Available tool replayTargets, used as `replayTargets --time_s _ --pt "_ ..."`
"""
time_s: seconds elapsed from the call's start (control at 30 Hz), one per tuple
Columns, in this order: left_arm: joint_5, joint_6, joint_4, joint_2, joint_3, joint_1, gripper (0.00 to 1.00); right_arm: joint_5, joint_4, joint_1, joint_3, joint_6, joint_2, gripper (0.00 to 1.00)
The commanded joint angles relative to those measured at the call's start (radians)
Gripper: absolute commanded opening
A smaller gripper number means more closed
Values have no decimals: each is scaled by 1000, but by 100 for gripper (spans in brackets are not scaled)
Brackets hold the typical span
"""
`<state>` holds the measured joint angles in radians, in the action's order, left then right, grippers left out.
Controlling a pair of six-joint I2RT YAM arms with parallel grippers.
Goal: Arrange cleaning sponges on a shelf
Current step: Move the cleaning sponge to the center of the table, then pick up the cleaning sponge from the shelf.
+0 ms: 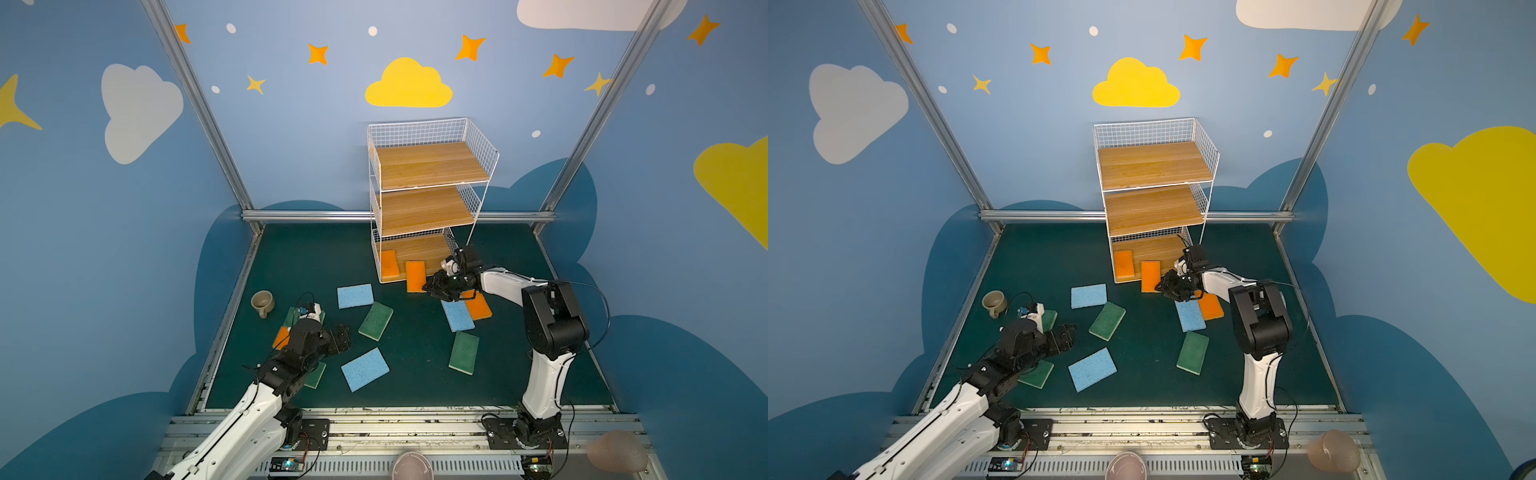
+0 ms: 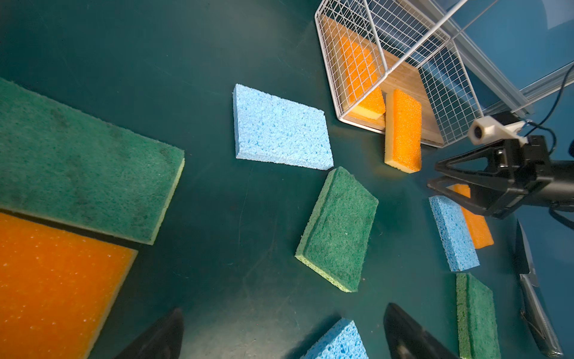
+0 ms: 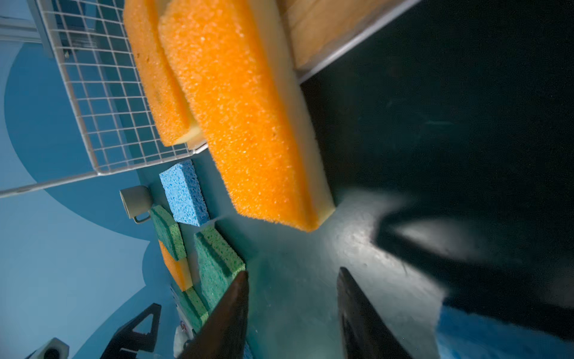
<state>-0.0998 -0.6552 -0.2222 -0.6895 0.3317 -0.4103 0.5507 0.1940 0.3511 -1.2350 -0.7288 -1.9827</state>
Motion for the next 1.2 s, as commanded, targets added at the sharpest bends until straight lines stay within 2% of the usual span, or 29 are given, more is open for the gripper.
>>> replayTargets --time_s 0.0,0.43,0.7,0.93,1.03,1.17 --pt "12 -4 3 11 -16 4 99 4 -79 -3 12 -61 -22 47" --pt "5 -4 5 -4 -22 5 99 8 -171 -6 33 -128 -76 39" --pt "2 -11 11 -10 -16 5 100 20 -211 -15 38 -154 -96 27" --pt "5 -15 4 -7 -10 5 99 8 -200 -19 36 -136 -91 6" --pt "10 -19 15 -11 -10 5 100 4 -189 -25 31 -122 -79 1" --pt "15 -19 27 -29 -5 5 100 14 -182 -33 15 -113 -73 0"
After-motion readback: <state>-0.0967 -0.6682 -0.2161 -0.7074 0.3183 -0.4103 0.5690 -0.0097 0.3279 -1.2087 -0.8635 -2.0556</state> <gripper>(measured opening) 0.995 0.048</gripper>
